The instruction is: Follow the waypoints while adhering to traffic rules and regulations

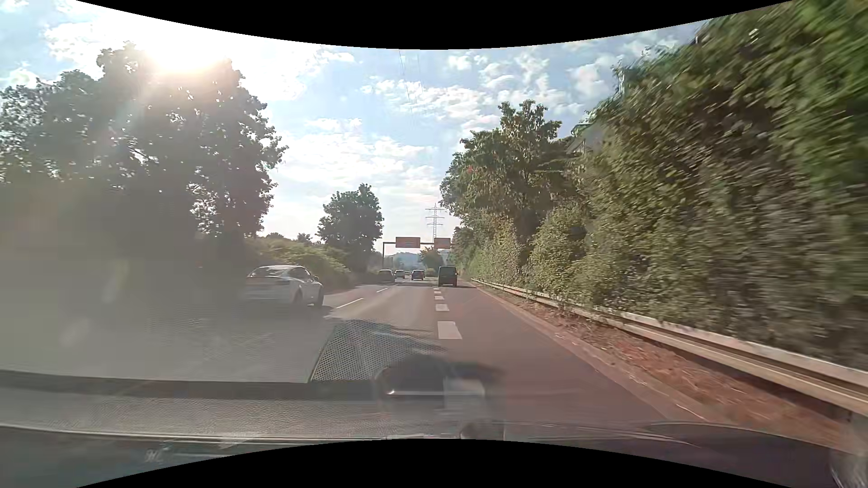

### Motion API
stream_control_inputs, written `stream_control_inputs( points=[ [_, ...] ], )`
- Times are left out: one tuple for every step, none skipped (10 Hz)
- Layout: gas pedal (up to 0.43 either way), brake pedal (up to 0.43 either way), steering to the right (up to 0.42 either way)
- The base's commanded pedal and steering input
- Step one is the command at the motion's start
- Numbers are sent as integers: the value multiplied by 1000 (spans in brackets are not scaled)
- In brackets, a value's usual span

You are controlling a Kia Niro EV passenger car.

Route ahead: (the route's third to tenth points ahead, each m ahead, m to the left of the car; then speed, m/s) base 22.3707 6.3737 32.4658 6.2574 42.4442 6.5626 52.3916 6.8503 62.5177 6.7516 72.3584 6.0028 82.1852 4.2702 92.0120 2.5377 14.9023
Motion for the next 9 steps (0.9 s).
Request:
stream_control_inputs(
  points=[
    [118,0,2],
    [118,0,2],
    [118,0,2],
    [118,0,2],
    [118,0,2],
    [118,0,3],
    [118,0,3],
    [118,0,3],
    [130,0,3]
  ],
)
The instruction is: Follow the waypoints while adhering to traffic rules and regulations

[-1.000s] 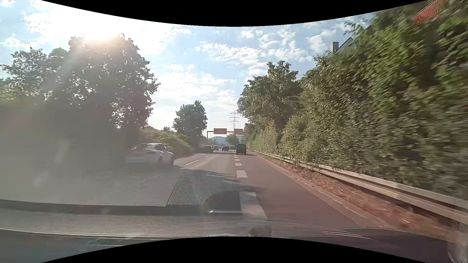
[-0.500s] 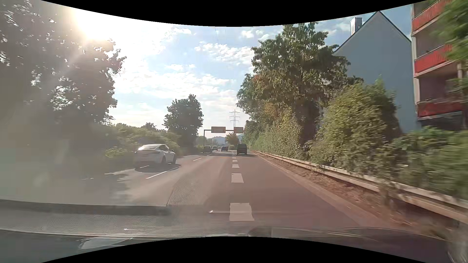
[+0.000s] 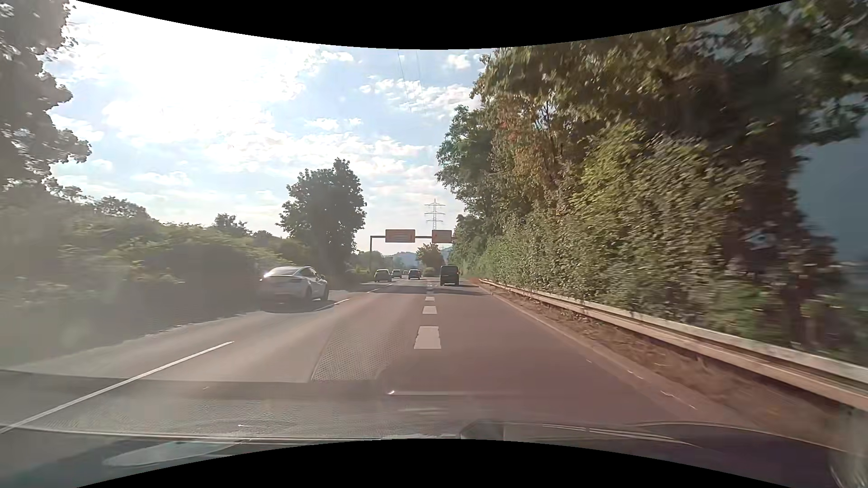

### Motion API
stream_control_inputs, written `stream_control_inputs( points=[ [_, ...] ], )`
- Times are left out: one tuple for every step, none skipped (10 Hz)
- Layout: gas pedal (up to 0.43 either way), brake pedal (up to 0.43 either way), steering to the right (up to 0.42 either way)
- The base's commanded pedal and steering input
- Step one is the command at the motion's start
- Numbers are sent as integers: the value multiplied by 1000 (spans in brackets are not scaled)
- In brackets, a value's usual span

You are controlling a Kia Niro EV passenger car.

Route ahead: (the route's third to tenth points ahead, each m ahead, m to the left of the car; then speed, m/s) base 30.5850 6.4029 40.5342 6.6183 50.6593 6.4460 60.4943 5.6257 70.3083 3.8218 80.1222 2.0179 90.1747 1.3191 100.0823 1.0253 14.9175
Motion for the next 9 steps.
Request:
stream_control_inputs(
  points=[
    [130,0,3],
    [130,0,3],
    [130,0,3],
    [130,0,3],
    [130,0,3],
    [130,0,3],
    [130,0,3],
    [130,0,3],
    [130,0,3]
  ],
)
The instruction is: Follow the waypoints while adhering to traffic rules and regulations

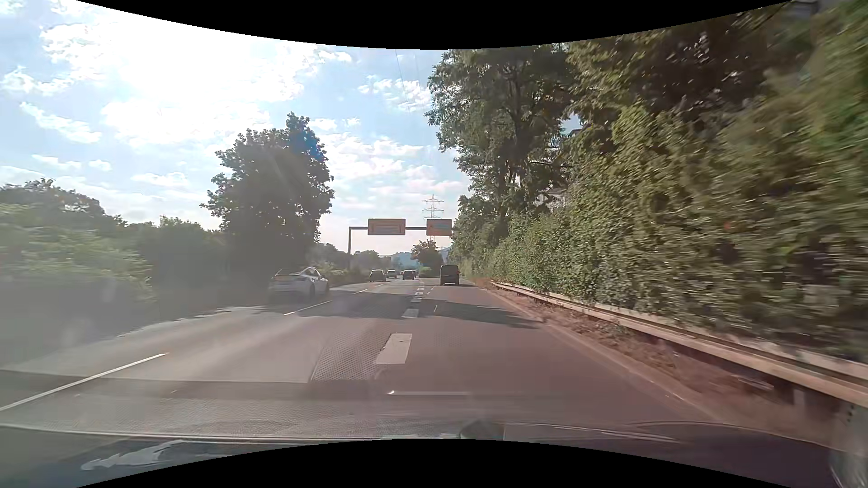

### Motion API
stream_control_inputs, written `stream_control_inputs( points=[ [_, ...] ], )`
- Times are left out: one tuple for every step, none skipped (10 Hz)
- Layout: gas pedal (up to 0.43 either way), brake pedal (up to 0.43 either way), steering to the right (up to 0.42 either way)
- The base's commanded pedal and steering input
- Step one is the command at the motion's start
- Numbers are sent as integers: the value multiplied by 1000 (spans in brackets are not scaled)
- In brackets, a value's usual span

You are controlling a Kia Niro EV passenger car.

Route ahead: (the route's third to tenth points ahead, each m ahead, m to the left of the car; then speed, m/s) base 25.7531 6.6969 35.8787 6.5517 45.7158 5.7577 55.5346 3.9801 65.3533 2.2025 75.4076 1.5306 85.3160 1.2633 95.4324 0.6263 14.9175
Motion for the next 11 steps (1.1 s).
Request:
stream_control_inputs(
  points=[
    [138,0,3],
    [138,0,3],
    [138,0,4],
    [138,0,4],
    [138,0,5],
    [138,0,5],
    [138,0,5],
    [138,0,5],
    [138,0,5],
    [138,0,5],
    [138,0,5]
  ],
)
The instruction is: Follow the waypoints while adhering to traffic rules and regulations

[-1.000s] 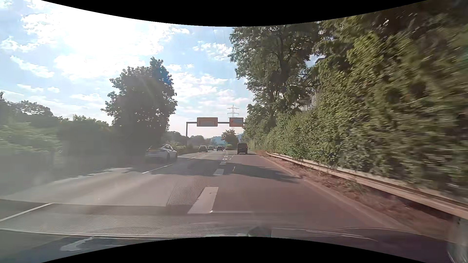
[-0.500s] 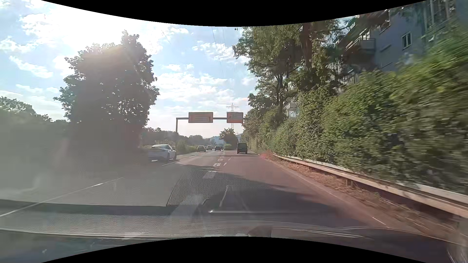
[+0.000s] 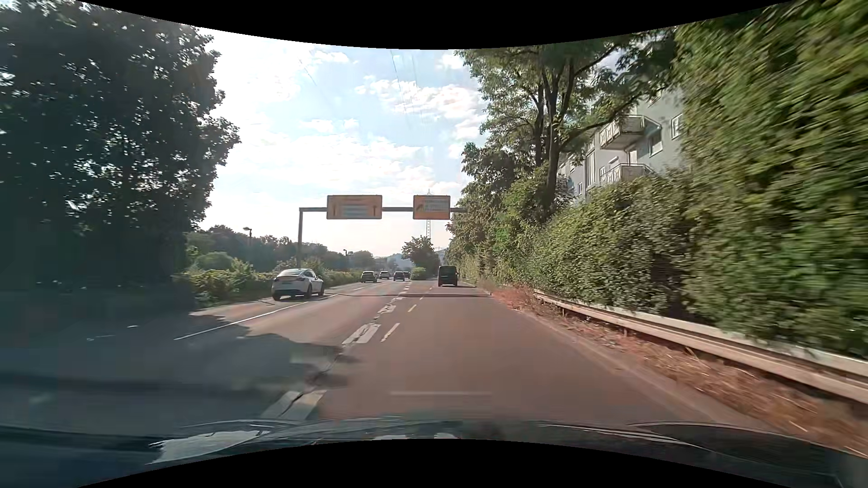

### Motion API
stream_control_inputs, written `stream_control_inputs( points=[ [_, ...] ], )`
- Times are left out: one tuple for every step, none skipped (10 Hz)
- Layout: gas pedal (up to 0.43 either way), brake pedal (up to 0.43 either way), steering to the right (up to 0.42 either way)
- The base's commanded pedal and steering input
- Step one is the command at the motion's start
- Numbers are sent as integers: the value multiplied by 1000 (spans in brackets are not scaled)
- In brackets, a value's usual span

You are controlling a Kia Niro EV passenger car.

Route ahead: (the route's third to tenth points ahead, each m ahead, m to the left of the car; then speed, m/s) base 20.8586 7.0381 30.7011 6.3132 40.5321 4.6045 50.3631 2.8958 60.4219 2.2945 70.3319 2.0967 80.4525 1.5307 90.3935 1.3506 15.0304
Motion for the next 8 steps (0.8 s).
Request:
stream_control_inputs(
  points=[
    [138,0,5],
    [138,0,4],
    [138,0,5],
    [138,0,4],
    [138,0,4],
    [138,0,4],
    [138,0,4],
    [138,0,2]
  ],
)
